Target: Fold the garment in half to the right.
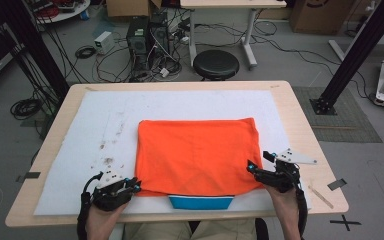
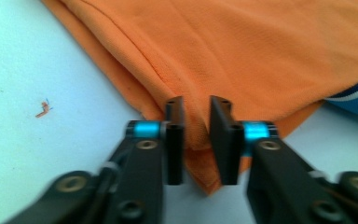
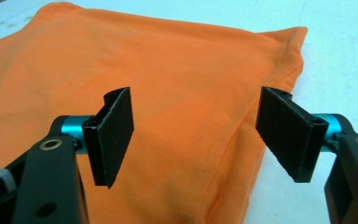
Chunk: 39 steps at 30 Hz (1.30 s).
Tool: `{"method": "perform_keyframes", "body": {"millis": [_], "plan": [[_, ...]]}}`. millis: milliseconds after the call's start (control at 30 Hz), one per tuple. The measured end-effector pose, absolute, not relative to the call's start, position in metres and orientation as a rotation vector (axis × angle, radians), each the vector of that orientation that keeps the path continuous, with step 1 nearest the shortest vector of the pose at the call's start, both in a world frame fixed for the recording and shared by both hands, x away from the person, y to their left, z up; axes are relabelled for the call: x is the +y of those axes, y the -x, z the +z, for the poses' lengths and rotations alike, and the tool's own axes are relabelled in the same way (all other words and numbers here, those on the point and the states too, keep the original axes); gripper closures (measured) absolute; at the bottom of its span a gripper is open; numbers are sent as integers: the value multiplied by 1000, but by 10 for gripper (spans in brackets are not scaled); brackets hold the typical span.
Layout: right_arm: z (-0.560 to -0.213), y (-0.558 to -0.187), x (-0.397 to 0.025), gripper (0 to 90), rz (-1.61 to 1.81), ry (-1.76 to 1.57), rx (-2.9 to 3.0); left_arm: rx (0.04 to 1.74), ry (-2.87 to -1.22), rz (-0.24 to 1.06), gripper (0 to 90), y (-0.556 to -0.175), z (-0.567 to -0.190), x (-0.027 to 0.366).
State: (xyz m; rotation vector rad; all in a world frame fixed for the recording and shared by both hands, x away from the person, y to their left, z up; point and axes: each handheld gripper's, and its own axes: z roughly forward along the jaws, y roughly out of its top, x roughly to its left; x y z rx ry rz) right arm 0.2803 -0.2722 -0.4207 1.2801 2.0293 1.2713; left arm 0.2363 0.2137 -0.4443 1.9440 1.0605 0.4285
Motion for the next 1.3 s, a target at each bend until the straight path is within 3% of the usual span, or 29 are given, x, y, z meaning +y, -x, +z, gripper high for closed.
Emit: {"method": "perform_keyframes", "body": {"millis": [133, 400, 600, 700, 800, 1000, 1300], "plan": [[-421, -281, -272, 283, 1271, -1284, 2032, 1044, -1948, 420, 846, -231, -441, 213], [-422, -282, -272, 283, 1275, -1287, 2035, 1069, -1949, 412, 832, -225, -446, 217], [-422, -282, -271, 283, 1275, -1282, 2042, 1113, -1970, 474, 533, -226, -451, 212], [-422, -283, -271, 283, 1277, -1275, 2040, 1136, -1933, 484, 453, -227, -450, 213], [-421, -283, -270, 283, 1278, -1273, 2044, 1144, -1908, 456, 430, -230, -451, 213], [-420, -283, -268, 283, 1273, -1268, 2051, 1155, -1926, 488, 436, -231, -456, 207], [-417, -286, -262, 283, 1268, -1243, 2071, 1140, -1879, 460, 579, -228, -460, 212]]}}
